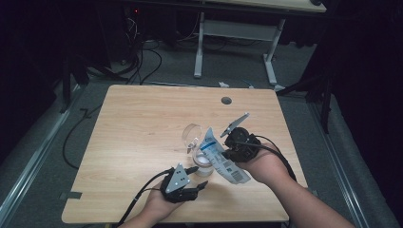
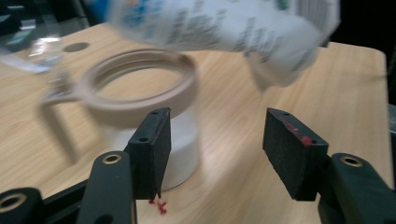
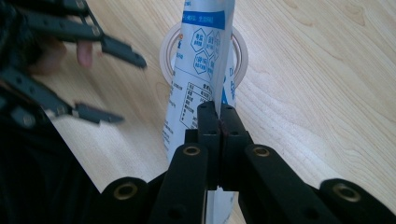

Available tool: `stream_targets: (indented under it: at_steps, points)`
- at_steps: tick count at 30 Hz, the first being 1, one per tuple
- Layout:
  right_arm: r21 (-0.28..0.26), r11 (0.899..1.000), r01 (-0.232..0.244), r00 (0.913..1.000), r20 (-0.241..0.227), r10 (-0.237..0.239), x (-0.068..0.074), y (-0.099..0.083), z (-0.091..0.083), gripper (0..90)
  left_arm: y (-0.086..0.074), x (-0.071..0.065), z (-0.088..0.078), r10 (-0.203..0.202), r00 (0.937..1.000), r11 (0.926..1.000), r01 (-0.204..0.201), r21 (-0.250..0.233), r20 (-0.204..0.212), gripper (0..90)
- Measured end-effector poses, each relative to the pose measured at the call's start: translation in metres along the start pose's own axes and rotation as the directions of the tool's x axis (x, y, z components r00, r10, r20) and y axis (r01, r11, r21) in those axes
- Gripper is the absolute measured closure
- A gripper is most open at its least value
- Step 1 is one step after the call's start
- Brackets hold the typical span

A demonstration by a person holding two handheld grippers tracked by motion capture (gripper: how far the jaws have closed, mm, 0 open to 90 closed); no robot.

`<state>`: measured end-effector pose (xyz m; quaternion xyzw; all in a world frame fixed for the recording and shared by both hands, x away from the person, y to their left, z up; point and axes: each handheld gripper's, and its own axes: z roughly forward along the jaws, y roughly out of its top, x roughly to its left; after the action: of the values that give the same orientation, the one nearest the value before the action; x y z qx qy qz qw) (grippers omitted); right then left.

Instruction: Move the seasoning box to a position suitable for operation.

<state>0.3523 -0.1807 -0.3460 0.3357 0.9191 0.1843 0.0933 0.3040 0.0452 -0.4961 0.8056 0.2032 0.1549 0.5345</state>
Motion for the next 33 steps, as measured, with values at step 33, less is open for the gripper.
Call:
stream_targets:
  at_steps: [33]
  points:
    - [-0.007,1.000,-0.009,1.0000,-0.002,0.009,-0.002,-0.008,0.005,90.0,-0.044,0.097,-0.056,-0.142,0.9492,0.9860,0.161,0.046,-0.281,40.9]
